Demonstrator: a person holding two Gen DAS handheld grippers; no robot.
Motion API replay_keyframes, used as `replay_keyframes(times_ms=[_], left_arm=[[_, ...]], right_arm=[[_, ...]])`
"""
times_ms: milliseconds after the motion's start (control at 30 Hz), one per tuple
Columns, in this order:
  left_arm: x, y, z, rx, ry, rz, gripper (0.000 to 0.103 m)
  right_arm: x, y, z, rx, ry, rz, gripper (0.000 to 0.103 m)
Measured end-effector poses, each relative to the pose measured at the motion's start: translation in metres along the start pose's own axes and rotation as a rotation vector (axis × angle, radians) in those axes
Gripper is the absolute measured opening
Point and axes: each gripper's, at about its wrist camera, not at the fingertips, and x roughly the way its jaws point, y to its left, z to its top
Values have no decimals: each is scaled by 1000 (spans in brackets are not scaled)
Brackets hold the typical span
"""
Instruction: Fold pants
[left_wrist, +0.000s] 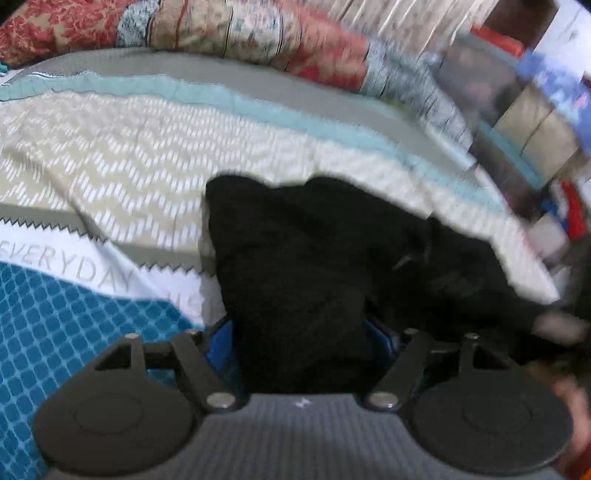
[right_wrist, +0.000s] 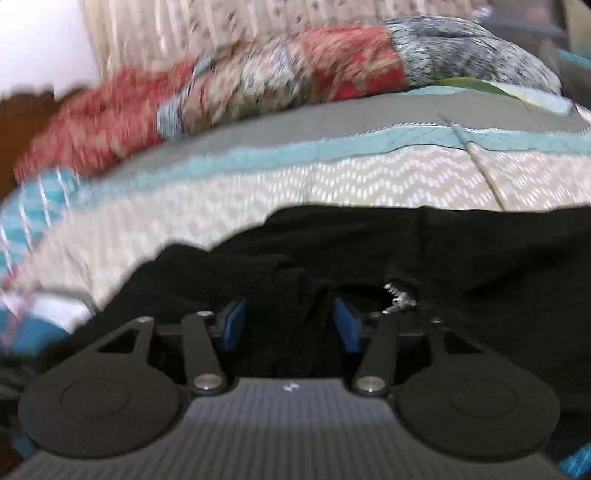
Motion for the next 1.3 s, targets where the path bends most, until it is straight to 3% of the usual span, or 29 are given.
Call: replay_keyframes(times_ms=[100, 167, 267, 333, 400, 467, 533, 667, 700, 767, 833, 900, 967, 1067, 1233, 1300], left_arm=[[-14, 9, 3, -57, -32, -56, 69], [-34, 22, 10, -146, -102, -121, 69], [-58, 36, 21, -238, -222, -175, 69], [-59, 39, 30, -270, -248, -200, 62], [-50, 34, 35, -257, -215, -208, 50], [-33, 24, 33, -203, -169, -212, 38], [-15, 19, 23, -168, -86, -196, 21], [4, 24, -4, -148, 6, -126, 18], [6, 24, -9, -125, 7, -111, 14], [7, 23, -16, -88, -16, -89, 14], [6, 18, -12, -82, -7, -67, 14], [2, 13, -6, -74, -1, -55, 14], [-6, 10, 1, -79, -14, -62, 21], [-20, 7, 8, -99, -51, -82, 30], [-32, -4, 24, -76, -79, -99, 30], [-34, -14, 31, -62, -84, -119, 30]], right_arm=[[-18, 0, 13, 15, -85, -5, 56], [-32, -4, 18, 41, -125, 14, 56], [-41, -1, 20, 89, -142, 107, 55], [-37, 11, 20, 87, -116, 172, 49], [-24, 26, 22, 71, -67, 219, 32], [-14, 31, 19, 74, -25, 243, 26], [-7, 29, 15, 94, 14, 261, 25], [16, 14, -2, 137, 164, 170, 23], [25, 5, -8, 179, 191, 172, 22], [29, -11, -12, 273, 193, 216, 19], [28, -8, -9, 252, 192, 213, 19], [18, -3, -7, 205, 179, 216, 23], [3, -9, -2, 204, 131, 236, 28], [-32, -34, 4, 219, -15, 215, 46], [-98, -110, -3, 320, -283, -31, 67], [-112, -145, -12, 429, -321, -133, 73]])
